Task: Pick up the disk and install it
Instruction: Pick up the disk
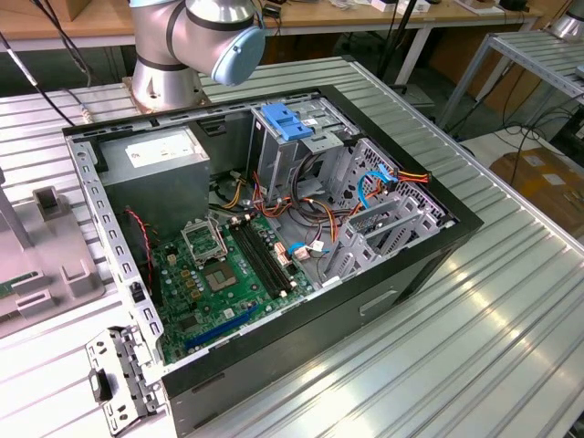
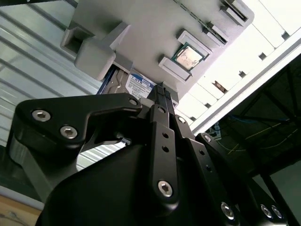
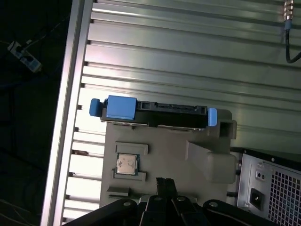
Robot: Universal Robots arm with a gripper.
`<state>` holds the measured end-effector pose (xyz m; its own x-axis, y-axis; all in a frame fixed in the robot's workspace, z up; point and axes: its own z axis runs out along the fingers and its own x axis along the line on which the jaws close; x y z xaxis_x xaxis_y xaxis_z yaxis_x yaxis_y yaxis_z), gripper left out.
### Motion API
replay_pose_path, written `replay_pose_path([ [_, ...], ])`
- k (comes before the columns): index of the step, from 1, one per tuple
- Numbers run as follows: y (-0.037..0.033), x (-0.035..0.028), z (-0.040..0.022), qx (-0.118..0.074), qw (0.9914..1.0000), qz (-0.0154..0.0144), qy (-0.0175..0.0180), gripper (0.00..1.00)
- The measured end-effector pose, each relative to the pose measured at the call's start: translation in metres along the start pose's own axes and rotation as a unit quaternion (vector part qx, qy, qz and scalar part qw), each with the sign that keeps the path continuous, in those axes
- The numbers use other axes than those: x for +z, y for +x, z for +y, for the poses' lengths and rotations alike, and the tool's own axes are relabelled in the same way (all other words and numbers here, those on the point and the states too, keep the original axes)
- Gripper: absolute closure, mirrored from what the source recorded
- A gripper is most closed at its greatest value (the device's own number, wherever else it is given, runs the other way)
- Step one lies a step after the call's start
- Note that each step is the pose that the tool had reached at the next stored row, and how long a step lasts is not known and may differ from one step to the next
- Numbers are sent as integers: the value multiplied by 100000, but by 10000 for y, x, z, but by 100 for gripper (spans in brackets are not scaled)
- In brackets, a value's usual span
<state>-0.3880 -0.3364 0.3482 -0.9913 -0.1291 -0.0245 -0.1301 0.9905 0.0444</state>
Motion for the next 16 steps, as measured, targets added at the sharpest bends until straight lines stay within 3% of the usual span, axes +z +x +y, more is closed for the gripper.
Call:
replay_pose_path([
  [8,0,0,0,-2537,99968,111,-63,89],
  [16,0,0,0,-5426,99852,239,-134,89],
])
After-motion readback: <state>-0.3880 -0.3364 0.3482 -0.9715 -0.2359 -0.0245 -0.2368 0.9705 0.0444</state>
